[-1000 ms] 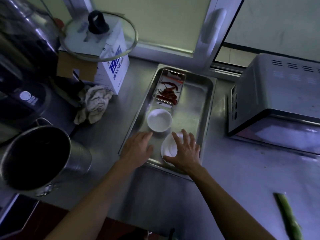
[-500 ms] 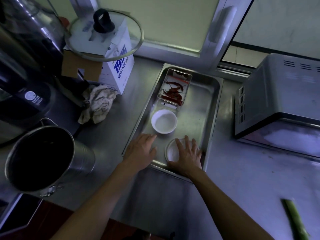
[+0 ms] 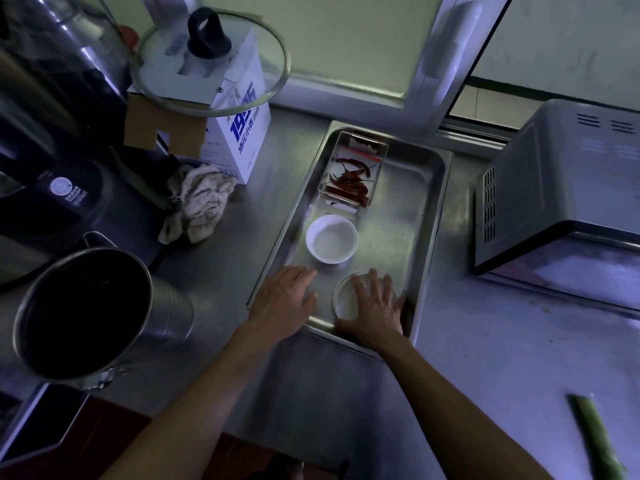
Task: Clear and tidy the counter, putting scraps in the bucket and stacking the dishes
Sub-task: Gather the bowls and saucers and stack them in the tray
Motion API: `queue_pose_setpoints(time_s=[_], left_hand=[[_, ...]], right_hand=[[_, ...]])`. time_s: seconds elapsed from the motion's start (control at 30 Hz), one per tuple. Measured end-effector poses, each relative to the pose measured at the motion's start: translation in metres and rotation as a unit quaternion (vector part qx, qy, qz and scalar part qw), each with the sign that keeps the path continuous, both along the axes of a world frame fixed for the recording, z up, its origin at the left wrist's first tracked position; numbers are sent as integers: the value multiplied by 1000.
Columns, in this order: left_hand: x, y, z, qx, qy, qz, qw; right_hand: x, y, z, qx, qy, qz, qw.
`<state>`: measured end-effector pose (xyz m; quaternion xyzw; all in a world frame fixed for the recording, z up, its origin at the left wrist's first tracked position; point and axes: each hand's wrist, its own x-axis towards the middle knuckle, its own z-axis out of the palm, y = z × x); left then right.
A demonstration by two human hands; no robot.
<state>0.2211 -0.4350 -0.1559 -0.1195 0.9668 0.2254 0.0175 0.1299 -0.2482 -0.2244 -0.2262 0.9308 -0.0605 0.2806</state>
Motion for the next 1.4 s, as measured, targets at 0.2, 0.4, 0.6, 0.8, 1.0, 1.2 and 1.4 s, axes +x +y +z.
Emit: queue_pose_setpoints(time_s=[0.2, 0.4, 0.6, 0.8, 1.0, 1.2, 1.4], left_hand=[[5, -4, -5, -7, 6, 1, 1000], [9, -9, -8, -5, -12, 6, 1000], [9, -10, -3, -7, -17, -3, 1000], [3, -10, 9, -12, -22, -31, 999], [-10, 5, 32, -14, 7, -87, 996], [-28, 46, 46, 5, 23, -150, 988], [-33, 113, 59, -1, 38, -236, 971]], right_hand=[[1, -5, 2, -12, -1, -5, 1000], [1, -7, 3, -12, 7, -6, 1000], [0, -5, 8, -18, 5, -5, 1000], [3, 0, 26, -46, 66, -32, 996], [5, 17, 65, -94, 133, -85, 983], [23, 66, 96, -127, 182, -152, 963], [53, 143, 113, -116, 215, -225, 943]])
